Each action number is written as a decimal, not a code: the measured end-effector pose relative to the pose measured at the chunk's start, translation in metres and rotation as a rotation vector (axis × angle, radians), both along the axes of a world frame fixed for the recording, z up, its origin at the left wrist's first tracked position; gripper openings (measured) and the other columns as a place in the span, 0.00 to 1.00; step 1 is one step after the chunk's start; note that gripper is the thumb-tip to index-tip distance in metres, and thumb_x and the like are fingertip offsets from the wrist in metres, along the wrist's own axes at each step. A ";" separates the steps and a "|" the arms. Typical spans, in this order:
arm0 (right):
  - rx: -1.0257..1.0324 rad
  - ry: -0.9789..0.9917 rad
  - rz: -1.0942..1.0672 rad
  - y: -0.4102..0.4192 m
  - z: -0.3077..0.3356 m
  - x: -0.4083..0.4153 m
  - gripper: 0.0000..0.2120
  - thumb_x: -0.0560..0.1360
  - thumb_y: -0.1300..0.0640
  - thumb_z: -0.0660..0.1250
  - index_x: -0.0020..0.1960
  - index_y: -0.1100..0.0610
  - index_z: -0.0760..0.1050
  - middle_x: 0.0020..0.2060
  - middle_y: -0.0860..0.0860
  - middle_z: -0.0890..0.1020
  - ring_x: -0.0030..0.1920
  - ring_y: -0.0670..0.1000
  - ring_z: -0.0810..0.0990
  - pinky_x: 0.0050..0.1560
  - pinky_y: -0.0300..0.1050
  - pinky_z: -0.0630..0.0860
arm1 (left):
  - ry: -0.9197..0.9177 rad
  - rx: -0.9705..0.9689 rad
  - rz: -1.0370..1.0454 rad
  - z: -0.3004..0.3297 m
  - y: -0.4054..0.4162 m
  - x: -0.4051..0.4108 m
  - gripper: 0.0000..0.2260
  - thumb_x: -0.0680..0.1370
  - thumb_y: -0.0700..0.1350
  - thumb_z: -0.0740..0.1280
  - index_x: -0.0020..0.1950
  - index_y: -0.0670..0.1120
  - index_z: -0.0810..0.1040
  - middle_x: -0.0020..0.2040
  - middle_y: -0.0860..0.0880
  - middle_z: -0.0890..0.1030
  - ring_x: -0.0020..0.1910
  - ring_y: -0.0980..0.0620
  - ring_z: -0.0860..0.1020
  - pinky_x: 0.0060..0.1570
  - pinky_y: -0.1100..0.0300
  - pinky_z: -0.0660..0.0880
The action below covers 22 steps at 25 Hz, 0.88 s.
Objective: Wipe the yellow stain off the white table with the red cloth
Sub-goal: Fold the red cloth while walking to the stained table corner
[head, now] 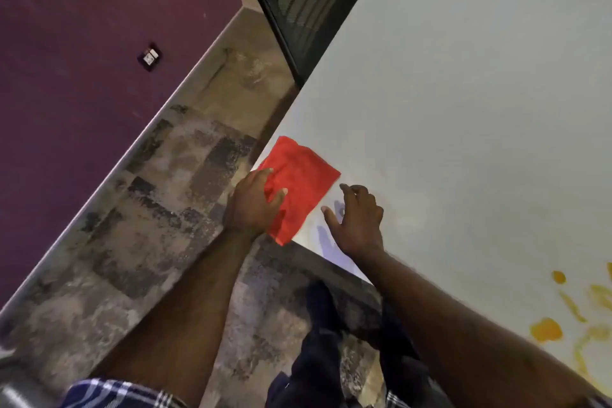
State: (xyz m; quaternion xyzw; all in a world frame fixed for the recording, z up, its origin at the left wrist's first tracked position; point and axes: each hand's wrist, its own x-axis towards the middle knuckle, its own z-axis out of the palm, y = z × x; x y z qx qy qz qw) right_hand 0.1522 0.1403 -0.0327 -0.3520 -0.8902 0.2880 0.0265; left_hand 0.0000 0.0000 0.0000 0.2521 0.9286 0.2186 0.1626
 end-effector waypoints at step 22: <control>-0.466 -0.007 -0.398 -0.030 -0.012 -0.079 0.11 0.77 0.61 0.62 0.36 0.52 0.69 0.37 0.52 0.80 0.33 0.45 0.73 0.30 0.32 0.64 | -0.044 -0.081 0.123 -0.051 0.017 -0.056 0.10 0.78 0.47 0.67 0.51 0.41 0.80 0.47 0.42 0.82 0.45 0.43 0.79 0.44 0.53 0.75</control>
